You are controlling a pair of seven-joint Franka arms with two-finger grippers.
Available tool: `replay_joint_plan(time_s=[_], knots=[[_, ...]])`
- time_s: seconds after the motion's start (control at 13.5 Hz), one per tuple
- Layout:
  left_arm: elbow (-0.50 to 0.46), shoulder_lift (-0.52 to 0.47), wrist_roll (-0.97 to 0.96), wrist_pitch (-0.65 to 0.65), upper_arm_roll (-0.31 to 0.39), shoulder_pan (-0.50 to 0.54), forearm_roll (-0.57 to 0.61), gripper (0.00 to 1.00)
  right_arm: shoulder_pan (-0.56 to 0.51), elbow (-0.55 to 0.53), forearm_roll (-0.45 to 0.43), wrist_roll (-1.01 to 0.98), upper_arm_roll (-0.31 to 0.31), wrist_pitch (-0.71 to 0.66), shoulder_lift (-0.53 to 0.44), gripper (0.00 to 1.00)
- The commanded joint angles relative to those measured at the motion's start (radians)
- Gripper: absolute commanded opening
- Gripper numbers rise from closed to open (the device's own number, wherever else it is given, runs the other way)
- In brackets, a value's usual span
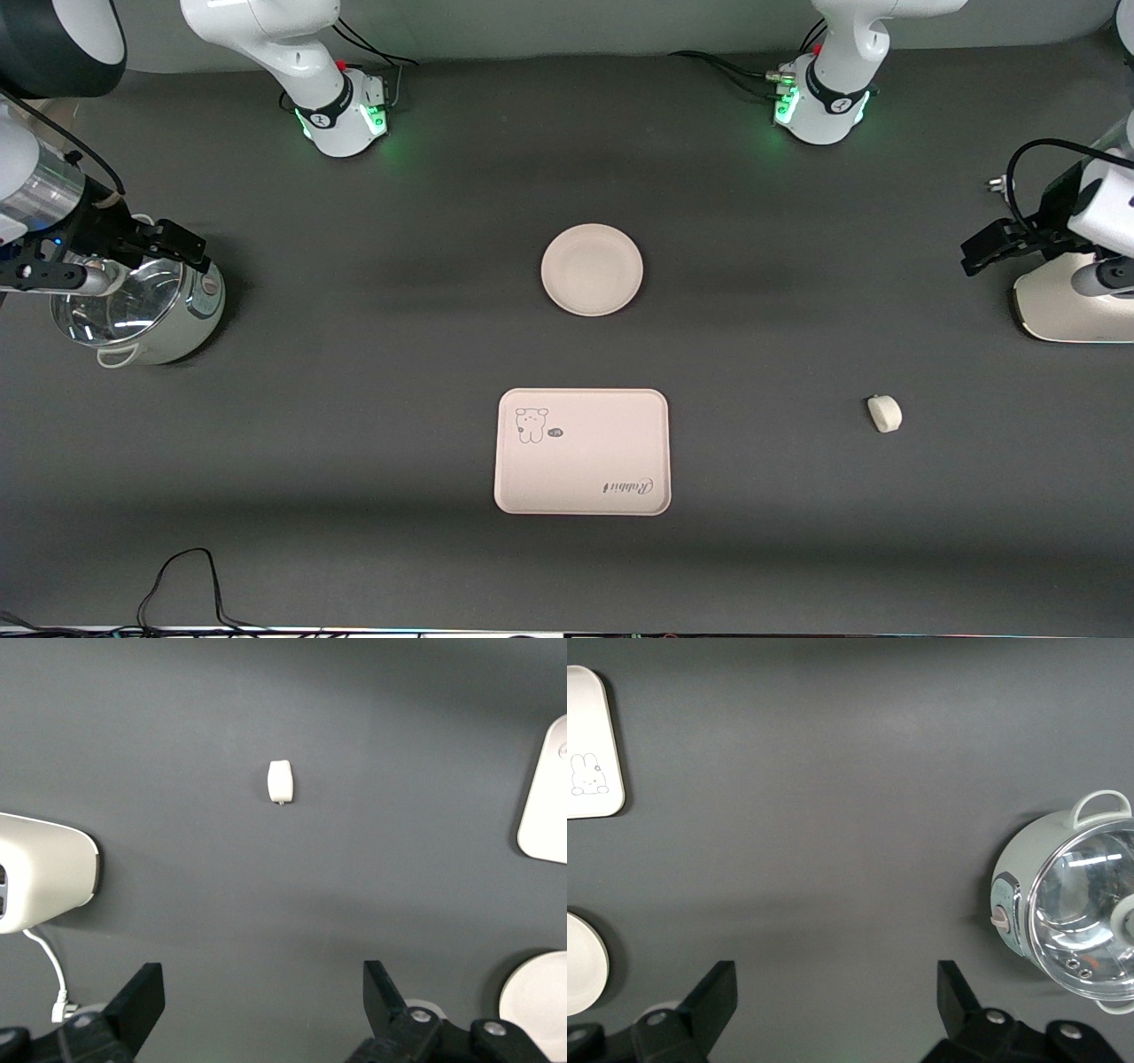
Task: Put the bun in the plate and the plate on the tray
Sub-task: 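Move the left gripper toward the small white bun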
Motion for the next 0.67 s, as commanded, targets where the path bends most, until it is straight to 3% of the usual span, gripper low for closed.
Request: replay_joint_plan(time_s=[0.0,0.59], knots=[[0.035,0.009,0.014,-0.040,0.033,-0.030,0.019,1.00,-0.002,-0.026,0.018,-0.023,-0.006,-0.003,-0.020,1.00],[0.070,0.055,0.002,-0.040,0.033,-0.038,0.019,1.00,-0.009,-0.024,0.058,-0.006,0.037,0.051,0.021,1.00]])
